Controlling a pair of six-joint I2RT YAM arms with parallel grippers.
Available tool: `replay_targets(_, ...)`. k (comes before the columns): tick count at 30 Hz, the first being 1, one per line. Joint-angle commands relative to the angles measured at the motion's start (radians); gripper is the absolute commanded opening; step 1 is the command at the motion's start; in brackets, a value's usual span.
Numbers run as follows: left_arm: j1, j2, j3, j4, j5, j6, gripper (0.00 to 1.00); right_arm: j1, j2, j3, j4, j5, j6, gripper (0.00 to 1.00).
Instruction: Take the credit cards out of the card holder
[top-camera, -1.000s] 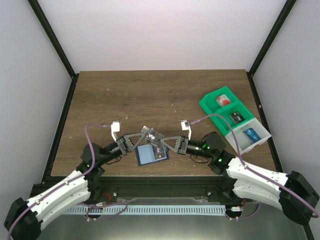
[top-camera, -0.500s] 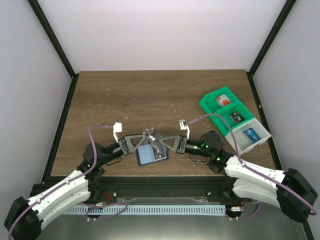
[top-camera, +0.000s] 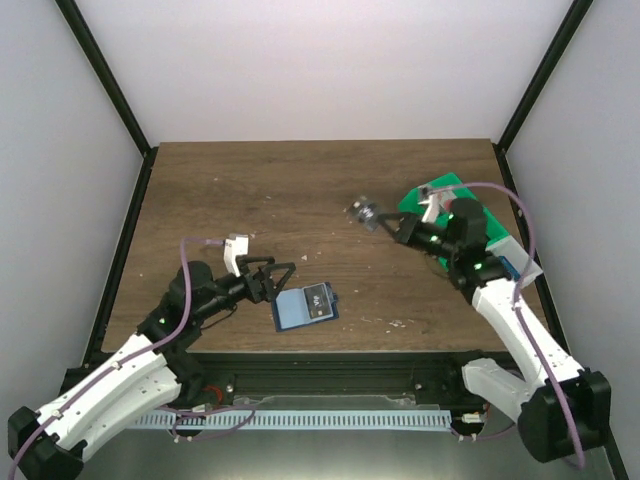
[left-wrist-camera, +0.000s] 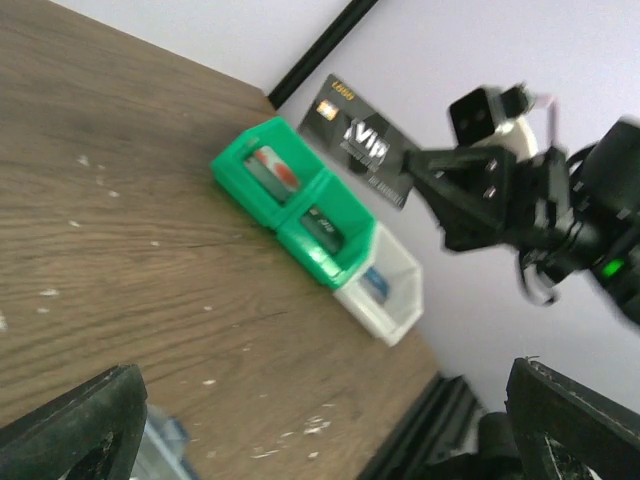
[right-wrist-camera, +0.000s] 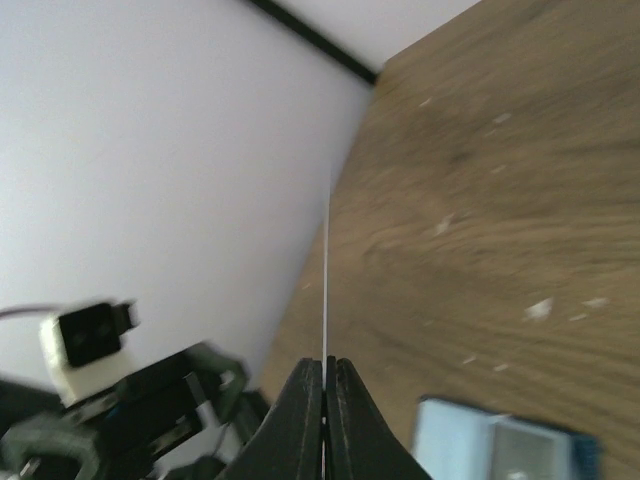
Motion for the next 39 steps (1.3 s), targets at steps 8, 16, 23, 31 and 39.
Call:
replay_targets(8,0.011,0.077,0.069,-0.232,-0.018,0.302,1.0,-0.541,0.237,0.294,-0.554,-0.086,-0.331,0.0)
replay_targets(16,0.031,0.094,0.05,-0.181,0.097,0.305,1.0,-0.638,0.324,0.365,-0.773,0.074,-0.448,0.0)
replay_targets(23,-0.02,0.074,0.046,-0.174,0.103,0.303,1.0,-0.727,0.319,0.429,-0.831,0.118,-0.448,0.0)
replay_targets(31,-0.021,0.081,0.043,-0.168,0.116,0.296,1.0,-0.779,0.474,0.514,-0.83,0.16,-0.468,0.0)
replay_targets(39,-0.022,0.068,0.041,-0.167,0.126,0.297,1.0,-0.782,0.598,0.48,-0.702,0.117,-0.442,0.01)
